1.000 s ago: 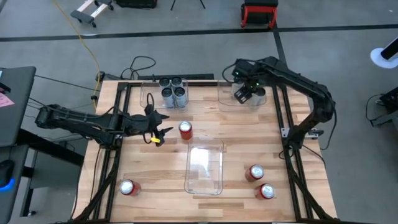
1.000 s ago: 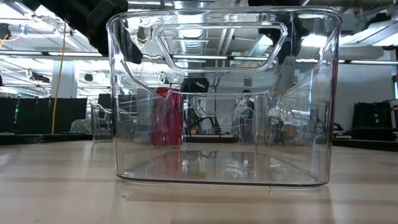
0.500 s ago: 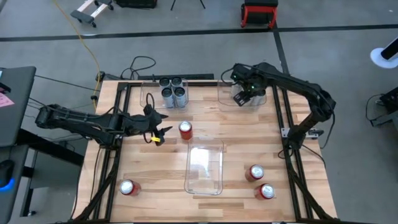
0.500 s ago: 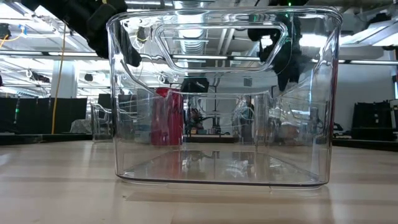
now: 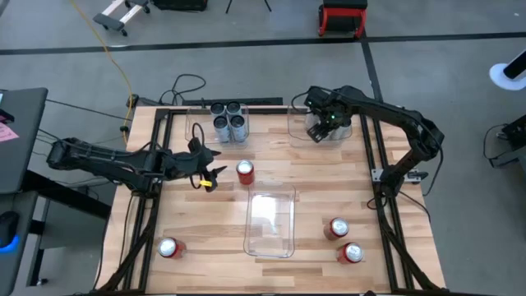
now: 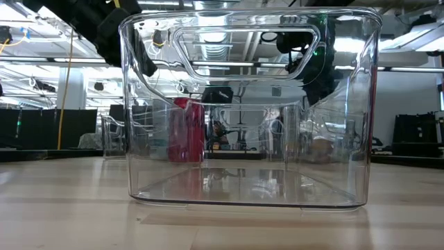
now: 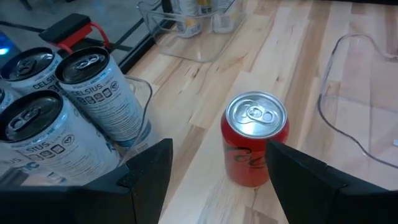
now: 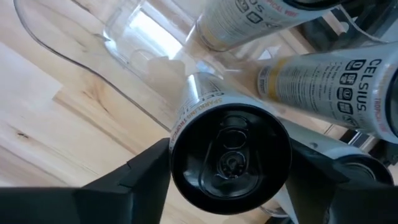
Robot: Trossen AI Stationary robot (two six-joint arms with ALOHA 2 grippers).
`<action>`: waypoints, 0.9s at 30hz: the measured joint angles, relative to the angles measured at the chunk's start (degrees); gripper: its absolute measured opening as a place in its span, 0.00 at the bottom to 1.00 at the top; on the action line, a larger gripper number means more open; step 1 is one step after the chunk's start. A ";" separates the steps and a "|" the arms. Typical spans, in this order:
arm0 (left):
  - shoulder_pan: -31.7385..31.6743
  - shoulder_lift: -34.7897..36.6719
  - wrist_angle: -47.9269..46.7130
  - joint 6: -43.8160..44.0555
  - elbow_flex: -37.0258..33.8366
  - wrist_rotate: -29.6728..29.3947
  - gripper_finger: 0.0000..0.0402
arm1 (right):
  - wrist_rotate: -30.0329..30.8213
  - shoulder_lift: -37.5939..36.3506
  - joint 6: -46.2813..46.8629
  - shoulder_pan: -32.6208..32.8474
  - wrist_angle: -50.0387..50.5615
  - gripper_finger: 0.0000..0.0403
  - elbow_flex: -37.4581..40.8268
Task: Sort soda cans
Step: Put the white-yellow soda can into the top right transparent bin, then adjust the white-yellow soda can in the top right transparent bin
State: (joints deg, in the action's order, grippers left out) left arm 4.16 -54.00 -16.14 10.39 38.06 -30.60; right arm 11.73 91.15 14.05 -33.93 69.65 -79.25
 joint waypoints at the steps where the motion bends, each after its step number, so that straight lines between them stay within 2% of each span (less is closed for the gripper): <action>1: 0.00 0.00 0.01 0.11 0.00 -0.06 0.62 | 0.05 0.00 -0.05 0.00 -0.02 0.70 0.01; 6: 0.00 0.00 0.02 0.20 0.00 -0.17 0.62 | 0.53 -0.02 -0.19 0.02 -0.04 0.80 0.03; 10: 0.00 0.00 -0.20 0.20 0.00 -0.17 0.62 | 0.64 -0.34 -0.16 0.00 -0.04 0.84 0.03; 20: 0.00 0.00 -1.20 0.36 0.00 -1.09 0.62 | 1.80 -5.01 0.65 -0.28 -0.59 0.84 -3.37; 27: -0.02 0.00 -0.78 0.23 0.00 -4.23 0.62 | 1.76 -8.05 -0.53 0.60 -10.61 0.82 -3.64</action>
State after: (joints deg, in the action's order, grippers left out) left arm 4.14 -54.00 -16.92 10.61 38.06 -34.83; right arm 13.49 83.10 13.53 -33.33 59.03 -82.89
